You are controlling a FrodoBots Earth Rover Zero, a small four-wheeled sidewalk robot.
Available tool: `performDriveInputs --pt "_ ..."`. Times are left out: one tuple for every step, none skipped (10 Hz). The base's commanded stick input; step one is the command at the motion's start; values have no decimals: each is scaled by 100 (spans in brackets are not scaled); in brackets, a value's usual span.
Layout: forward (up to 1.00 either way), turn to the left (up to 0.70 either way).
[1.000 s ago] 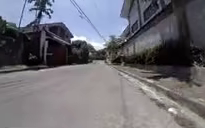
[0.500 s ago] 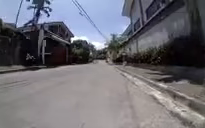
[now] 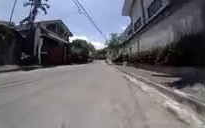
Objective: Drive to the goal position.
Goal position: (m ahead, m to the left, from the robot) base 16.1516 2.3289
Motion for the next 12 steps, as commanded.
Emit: performDriveInputs --pt "100 -29" --pt "100 -37" --pt "100 -16" --pt "100 2" --pt "100 2" --pt "100 2" --pt "100 -23" --pt "100 -35" --pt "100 -10" --pt "100 -28" --pt "100 -16" --pt "100 2"
